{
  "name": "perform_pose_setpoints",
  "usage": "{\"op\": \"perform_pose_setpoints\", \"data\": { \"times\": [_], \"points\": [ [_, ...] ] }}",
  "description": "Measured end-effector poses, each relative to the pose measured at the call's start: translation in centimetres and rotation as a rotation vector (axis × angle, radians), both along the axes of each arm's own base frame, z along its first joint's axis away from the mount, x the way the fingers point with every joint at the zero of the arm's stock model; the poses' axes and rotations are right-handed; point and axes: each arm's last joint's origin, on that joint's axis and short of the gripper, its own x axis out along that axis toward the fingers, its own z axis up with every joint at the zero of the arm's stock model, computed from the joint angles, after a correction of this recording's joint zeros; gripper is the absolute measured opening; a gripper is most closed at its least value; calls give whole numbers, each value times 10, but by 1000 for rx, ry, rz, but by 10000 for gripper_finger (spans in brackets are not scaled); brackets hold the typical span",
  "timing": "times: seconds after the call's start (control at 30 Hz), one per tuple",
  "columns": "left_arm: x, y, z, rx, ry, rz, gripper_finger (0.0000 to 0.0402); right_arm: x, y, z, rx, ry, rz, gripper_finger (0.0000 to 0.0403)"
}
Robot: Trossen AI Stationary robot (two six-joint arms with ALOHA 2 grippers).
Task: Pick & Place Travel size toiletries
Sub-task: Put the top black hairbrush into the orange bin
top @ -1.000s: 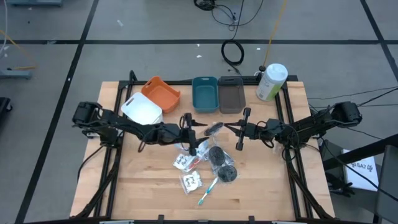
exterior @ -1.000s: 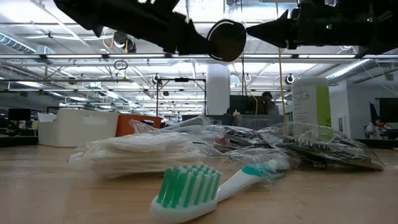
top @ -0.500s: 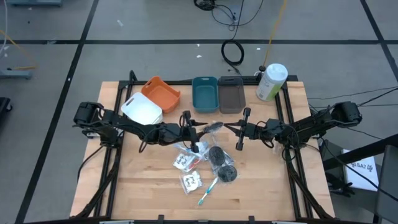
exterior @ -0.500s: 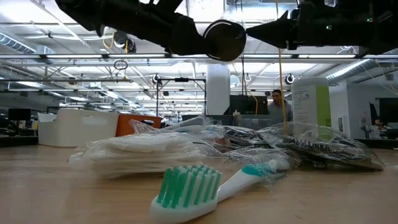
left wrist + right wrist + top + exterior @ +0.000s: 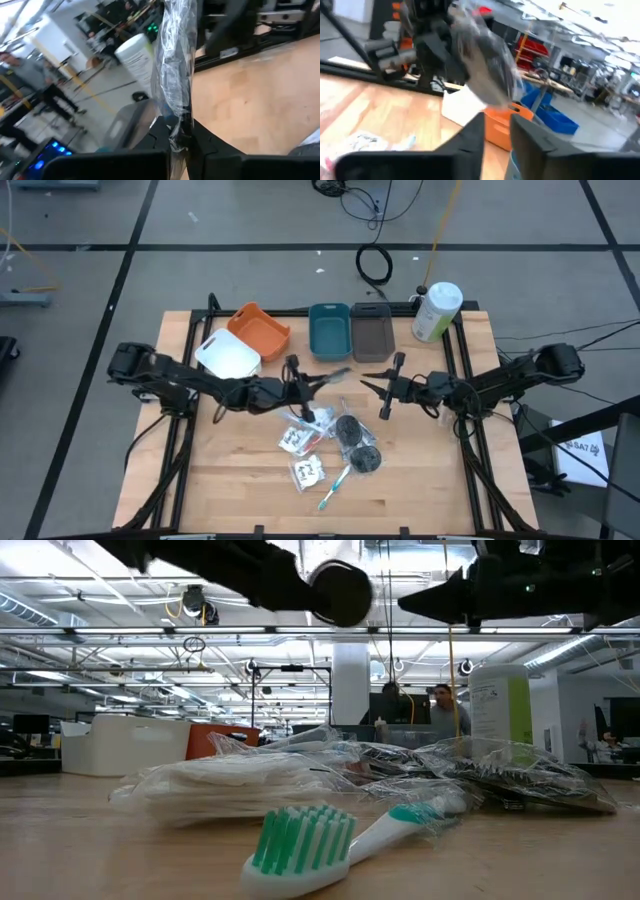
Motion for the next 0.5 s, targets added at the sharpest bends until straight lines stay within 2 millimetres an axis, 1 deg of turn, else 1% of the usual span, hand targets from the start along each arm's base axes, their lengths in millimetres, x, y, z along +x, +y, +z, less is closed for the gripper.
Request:
{"op": "perform_pose_setpoints", "data": {
  "times": [0.1, 0.17, 0.23, 0.3, 0.37, 0.43, 0.5],
  "points": [
    [-20, 5, 19, -47, 11, 85, 16, -4, -3, 4, 65, -15, -81, 153],
    [-37, 11, 29, -77, 27, 182, 19, -7, -4, 6, 92, -17, -116, 190],
    [-55, 21, 34, -107, 55, 291, 14, -10, -4, 8, 110, -19, -117, 220],
    [-74, 32, 37, -163, 83, 401, 10, -12, -5, 11, 132, -34, -114, 240],
    [-89, 45, 37, -247, 83, 501, 11, -14, -5, 13, 146, -52, -112, 252],
    [-102, 57, 34, -325, 70, 595, 17, -15, -5, 15, 149, -58, -111, 258],
    [-109, 68, 27, -385, 40, 679, 21, -15, -5, 15, 149, -59, -110, 260]
  ]
}}
